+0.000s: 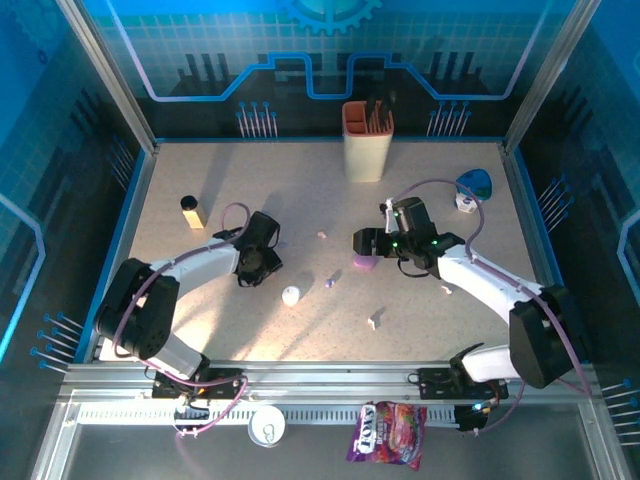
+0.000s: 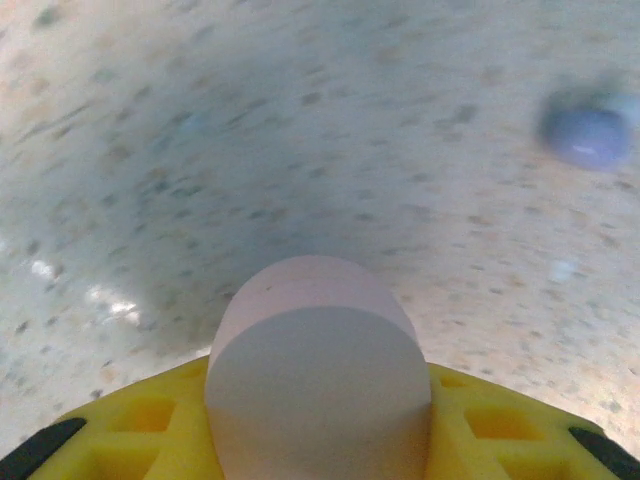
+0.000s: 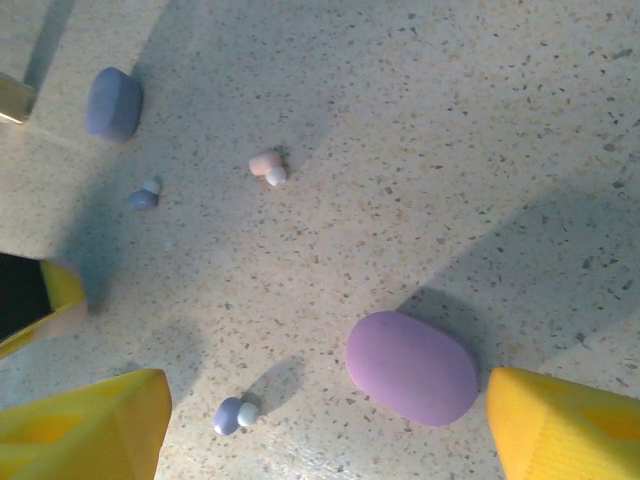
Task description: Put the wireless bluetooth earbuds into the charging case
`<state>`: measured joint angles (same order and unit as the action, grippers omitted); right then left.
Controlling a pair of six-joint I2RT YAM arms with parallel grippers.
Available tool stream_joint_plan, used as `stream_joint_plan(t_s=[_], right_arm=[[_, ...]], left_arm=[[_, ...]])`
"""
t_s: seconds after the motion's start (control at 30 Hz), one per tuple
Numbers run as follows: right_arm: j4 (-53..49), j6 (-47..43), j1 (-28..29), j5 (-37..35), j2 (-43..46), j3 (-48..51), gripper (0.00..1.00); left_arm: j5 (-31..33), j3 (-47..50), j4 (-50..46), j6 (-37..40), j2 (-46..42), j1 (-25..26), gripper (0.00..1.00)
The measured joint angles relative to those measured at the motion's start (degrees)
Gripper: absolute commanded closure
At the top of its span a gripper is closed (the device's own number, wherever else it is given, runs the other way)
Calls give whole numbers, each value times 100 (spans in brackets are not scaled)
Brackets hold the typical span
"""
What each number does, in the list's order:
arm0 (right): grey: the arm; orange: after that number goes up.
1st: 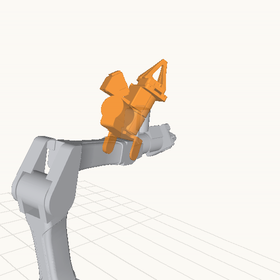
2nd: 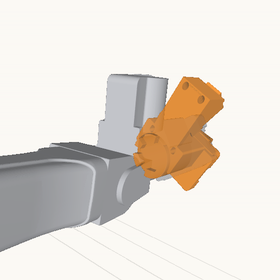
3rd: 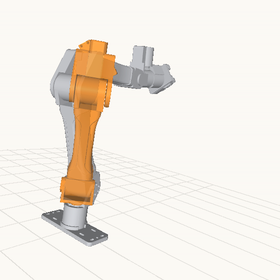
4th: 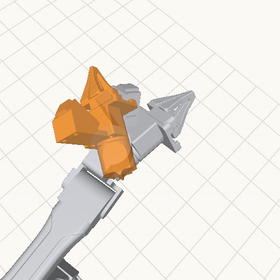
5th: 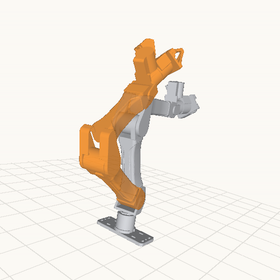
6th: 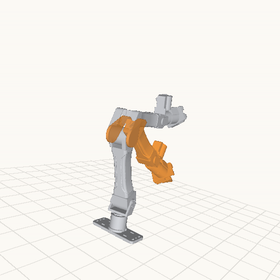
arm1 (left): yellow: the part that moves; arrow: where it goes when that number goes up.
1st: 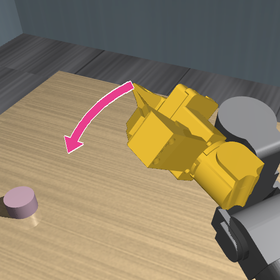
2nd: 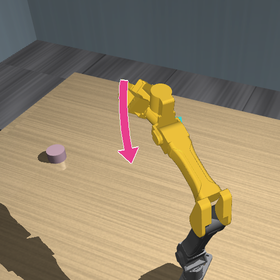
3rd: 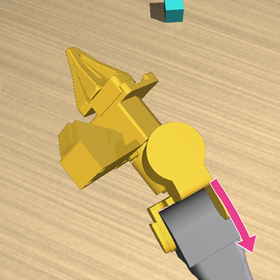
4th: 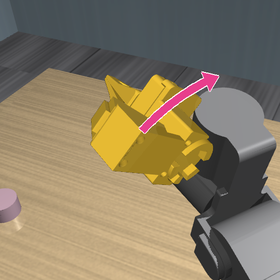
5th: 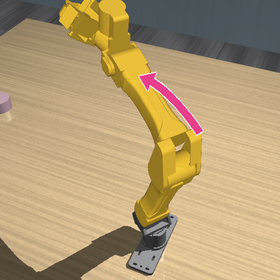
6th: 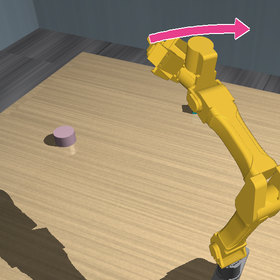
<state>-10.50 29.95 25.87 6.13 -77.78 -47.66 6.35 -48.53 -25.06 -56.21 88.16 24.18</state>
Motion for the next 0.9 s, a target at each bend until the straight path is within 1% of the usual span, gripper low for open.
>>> stream_joint_plan(t_s=[0.2,0.3,0.33,0.37,0.43,0.47,0.53,0.63,0.7,0.8,0.9], right_arm=[[-31,63,0,286,264,-59,18],[-66,63,0,378,428,-81,18],[-68,63,-2,428,485,-81,18],[-70,66,-2,483,520,-81,18],[-118,87,-4,603,579,-122,19],[-142,109,-4,651,592,-160,19],[-153,129,-4,756,636,-243,19],[-219,153,-4,879,723,-354,19],[-330,151,-4,964,748,-459,20],[-546,146,-4,1119,741,-656,21],[-769,146,-4,1305,654,-872,22]], left_arm=[[103,-94,831,1641,-131,0,57],[-79,-186,1091,2446,-216,0,59],[-201,-245,1185,2756,-238,0,61],[-308,-291,1268,2986,-254,0,69],[-651,-341,1523,3541,-299,0,76],[-839,-341,1652,3748,-319,0,76],[-1287,-341,1915,4192,-341,0,80],[-1853,-341,2203,4732,-341,24,79],[-2094,-341,2328,5139,-341,98,78],[-2240,-306,2557,5853,-348,382,75],[-2396,-164,2796,6426,-376,654,75]])
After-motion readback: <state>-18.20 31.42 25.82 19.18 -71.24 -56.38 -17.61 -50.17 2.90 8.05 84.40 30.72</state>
